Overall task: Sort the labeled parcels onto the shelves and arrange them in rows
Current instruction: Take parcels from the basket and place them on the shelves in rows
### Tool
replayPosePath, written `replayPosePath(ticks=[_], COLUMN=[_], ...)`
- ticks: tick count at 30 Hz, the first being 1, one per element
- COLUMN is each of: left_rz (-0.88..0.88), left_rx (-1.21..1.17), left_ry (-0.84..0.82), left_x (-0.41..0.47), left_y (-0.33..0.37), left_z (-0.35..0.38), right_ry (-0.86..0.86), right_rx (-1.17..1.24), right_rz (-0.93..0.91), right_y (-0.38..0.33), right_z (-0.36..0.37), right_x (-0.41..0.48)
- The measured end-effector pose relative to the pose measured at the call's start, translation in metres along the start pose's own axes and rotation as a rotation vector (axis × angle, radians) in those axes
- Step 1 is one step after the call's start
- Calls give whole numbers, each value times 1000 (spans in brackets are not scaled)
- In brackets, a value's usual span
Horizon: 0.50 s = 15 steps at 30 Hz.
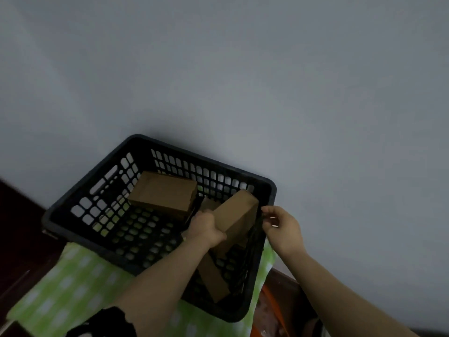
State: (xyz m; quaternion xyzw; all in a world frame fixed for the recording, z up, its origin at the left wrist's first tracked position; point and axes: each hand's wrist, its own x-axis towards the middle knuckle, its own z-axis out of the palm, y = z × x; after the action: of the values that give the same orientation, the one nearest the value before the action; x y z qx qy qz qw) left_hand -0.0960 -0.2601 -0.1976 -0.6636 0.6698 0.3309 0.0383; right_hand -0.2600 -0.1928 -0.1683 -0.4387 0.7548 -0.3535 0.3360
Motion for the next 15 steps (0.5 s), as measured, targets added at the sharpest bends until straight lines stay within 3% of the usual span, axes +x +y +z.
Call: replayPosePath(ticks=[5,7,9,12,15], left_rz=[-90,-108,-131,-90,-64], left_rx=[-651,-961,-1195,-1357,-1367], left_ry=[51,57,64,89,208], left_x=[-61,-95,-130,-181,-223], left_y=[-11,-23,-36,-55,-67], left_z=[-73,-95,-110,-121,-127], right_ry=[-38,-176,-419,-793,-889], right_rx=[235,362,522,760,765], right_rz=[100,169,245,289,190], right_y=[-25,-43,-62,-93,-122], right_z=[-13,-12,-8,3,19], right_x=[-7,-12,-21,-41,-64])
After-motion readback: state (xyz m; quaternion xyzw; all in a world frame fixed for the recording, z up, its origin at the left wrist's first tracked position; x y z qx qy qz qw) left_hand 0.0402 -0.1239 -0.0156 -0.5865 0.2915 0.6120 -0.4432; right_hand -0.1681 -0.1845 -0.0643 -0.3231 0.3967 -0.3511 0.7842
